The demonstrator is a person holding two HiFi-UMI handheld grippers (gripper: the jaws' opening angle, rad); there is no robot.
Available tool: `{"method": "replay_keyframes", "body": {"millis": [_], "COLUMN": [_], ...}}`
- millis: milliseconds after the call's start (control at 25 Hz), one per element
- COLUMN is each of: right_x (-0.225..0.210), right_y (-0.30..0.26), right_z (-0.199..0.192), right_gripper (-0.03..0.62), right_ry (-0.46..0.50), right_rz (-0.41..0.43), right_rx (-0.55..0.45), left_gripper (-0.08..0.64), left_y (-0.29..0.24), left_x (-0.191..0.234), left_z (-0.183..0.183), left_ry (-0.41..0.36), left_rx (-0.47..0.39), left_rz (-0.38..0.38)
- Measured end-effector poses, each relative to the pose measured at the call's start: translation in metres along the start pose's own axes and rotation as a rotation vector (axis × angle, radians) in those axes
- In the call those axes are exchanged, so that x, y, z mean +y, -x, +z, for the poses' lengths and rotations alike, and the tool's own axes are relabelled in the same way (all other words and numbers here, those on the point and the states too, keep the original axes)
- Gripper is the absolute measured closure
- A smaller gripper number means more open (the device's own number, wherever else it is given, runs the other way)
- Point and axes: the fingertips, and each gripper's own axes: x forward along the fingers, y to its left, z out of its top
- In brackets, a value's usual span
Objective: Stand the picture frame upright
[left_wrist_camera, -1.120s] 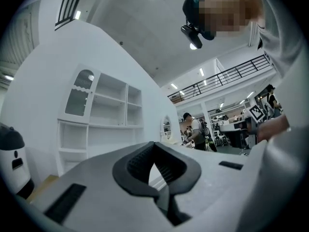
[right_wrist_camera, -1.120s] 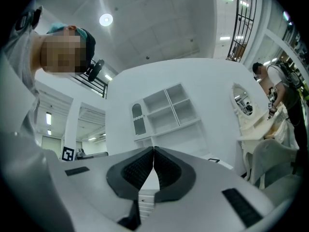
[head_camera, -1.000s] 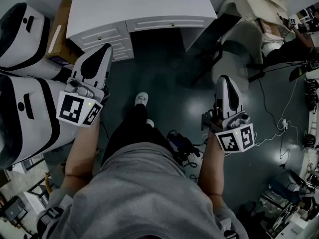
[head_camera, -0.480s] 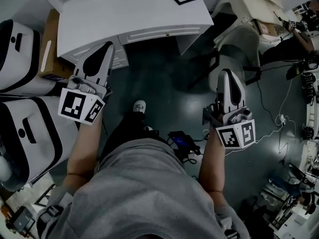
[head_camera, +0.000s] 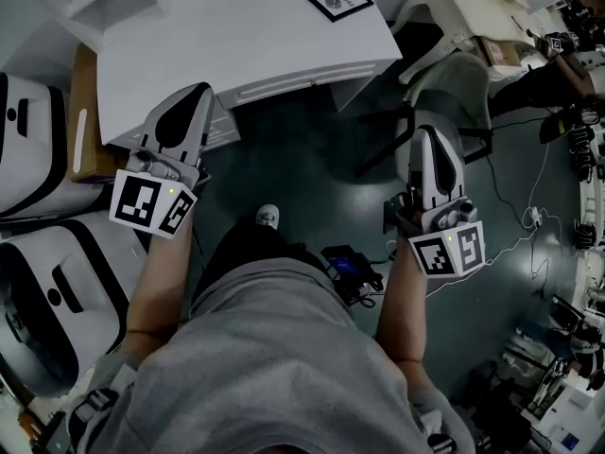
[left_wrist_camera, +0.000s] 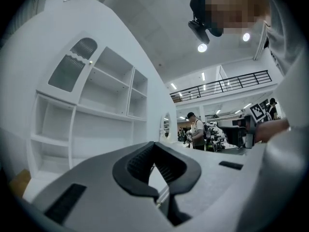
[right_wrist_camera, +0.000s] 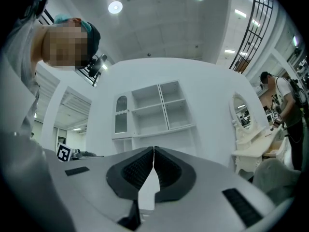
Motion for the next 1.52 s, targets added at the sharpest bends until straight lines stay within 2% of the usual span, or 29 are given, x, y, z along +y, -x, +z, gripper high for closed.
{"method": "replay_keyframes", "body": {"millis": [600,800,1120,1520], "right_x": [-0.003,-0.018,-0.046,-0.102], "right_y": [-0.036,-0.05,-0.088,-0.138], "right_z": [-0.013,-0.018,-0.024,-0.022], "right_gripper": [0.565,0.565,0.565,0.565], "right_ry": [-0.011,-0.019,-0.047,-0.073], "right_rz": [-0.004,0.006,0.07,0.152], "right_rx": [0.034,0.047,0.052,0.062], "left_gripper": [0.554,0.552,0.554,0.552], "left_y": [-0.026,-0.043,-0.068,-0.112], "left_x": [0.026,0.032,0.044,0.055], "left_z": [-0.011,-0.018,-0.018,-0.019], "left_ry": [0.018,0.027,0.018,0.021], "left_rx": [0.028,0.037,0.038,0.033], "left_rz": [-0.036,-0.031,0.032,0.139]}}
